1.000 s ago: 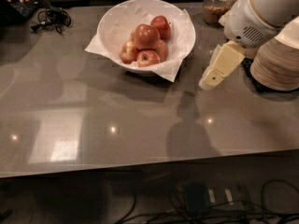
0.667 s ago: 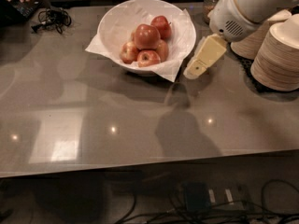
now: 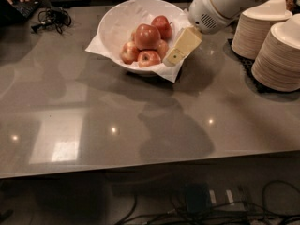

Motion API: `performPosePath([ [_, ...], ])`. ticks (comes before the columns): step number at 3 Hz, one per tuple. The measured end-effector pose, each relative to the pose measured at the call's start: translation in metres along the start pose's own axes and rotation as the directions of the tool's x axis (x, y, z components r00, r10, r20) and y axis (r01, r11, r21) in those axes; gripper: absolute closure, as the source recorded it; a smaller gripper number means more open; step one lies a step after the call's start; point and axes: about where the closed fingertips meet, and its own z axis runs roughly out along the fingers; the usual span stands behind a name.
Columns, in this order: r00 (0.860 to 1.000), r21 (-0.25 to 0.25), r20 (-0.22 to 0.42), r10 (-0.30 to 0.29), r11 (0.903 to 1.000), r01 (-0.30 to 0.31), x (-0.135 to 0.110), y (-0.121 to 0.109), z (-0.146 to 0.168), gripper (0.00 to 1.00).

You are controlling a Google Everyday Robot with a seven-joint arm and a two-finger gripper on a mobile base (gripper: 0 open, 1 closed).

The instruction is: Pick apple from white bowl

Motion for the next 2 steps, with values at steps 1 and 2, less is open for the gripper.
performPosePath([
  [1,0.999,-0.010,0.039,-0.024,0.9996,0.025,-0.020,-0.004,0.025,0.00],
  [2,0.996,-0.017,0.076,-0.041,0.9990,0.042,-0.029,-0.008,0.047,0.00],
])
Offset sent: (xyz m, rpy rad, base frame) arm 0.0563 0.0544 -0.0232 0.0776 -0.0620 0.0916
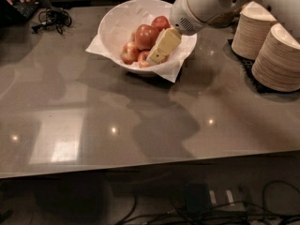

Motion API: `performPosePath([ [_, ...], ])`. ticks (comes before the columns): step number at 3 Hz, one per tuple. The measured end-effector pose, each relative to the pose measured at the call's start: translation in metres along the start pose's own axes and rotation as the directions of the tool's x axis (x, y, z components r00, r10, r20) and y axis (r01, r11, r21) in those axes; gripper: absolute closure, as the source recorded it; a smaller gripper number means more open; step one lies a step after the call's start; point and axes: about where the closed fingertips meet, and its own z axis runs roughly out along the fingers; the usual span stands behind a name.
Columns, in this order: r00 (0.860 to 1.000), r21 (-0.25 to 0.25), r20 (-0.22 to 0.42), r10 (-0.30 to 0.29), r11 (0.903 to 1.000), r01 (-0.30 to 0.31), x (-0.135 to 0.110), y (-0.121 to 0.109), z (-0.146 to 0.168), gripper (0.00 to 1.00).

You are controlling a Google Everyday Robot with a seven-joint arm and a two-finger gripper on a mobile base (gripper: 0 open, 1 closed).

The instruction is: Pick apple from white bowl

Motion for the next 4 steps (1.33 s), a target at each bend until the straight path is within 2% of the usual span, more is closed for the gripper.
performPosePath([
  [2,0.999,-0.002,0.044,0.004,1.0000,-0.003,-0.009,-0.017,0.030,0.03],
  [4,0.998,-0.003,0.044,0.046,0.9990,-0.046,-0.017,-0.030,0.052,0.16],
])
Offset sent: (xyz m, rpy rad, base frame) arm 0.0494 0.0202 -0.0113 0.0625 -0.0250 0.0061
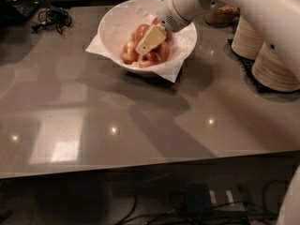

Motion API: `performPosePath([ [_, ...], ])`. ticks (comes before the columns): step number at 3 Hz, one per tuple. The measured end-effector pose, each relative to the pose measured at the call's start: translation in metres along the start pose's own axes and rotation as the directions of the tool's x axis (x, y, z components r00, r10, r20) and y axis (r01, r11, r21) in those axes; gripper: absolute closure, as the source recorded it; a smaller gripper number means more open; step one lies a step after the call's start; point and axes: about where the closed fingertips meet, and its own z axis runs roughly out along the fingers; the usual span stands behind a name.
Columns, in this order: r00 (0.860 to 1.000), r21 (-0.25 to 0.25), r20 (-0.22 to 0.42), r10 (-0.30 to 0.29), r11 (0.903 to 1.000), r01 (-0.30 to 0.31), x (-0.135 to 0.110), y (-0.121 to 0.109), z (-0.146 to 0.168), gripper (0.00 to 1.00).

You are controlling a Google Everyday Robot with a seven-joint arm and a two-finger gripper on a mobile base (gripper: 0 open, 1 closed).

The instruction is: Pick apple from white bowl

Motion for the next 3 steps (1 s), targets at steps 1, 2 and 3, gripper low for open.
performPosePath([
  [1,1.000,-0.017,-0.017,0.019,0.9997,-0.020,0.000,0.003,0.011,0.19],
  [2,0.999,-0.038,-0.039,0.034,0.9986,-0.036,0.002,0.010,0.020,0.20],
  [3,0.997,-0.055,-0.055,0.045,0.9973,-0.048,0.005,0.016,0.026,0.28],
])
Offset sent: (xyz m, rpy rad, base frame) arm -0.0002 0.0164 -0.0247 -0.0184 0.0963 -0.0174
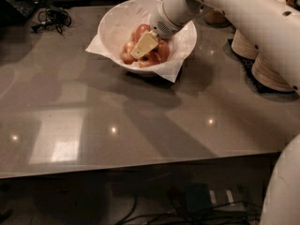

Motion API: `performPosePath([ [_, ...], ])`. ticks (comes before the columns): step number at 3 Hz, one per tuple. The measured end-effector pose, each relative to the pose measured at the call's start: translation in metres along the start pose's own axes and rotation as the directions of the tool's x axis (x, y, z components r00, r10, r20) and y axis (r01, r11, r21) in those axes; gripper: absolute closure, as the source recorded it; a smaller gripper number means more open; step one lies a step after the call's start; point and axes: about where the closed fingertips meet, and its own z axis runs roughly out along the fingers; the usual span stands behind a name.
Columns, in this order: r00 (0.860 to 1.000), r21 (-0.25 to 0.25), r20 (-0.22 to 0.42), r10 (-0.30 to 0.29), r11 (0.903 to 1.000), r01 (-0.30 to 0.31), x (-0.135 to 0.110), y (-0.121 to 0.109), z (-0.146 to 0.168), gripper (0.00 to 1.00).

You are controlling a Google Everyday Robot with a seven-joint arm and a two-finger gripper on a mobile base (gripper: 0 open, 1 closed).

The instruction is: Pick apple from white bowl

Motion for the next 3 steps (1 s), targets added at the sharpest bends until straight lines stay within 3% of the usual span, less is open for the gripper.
performPosePath([
  [3,1.000,0.005,0.008,-0.009,0.9999,0.009,-0.0056,0.0012,-0.0082,0.94],
])
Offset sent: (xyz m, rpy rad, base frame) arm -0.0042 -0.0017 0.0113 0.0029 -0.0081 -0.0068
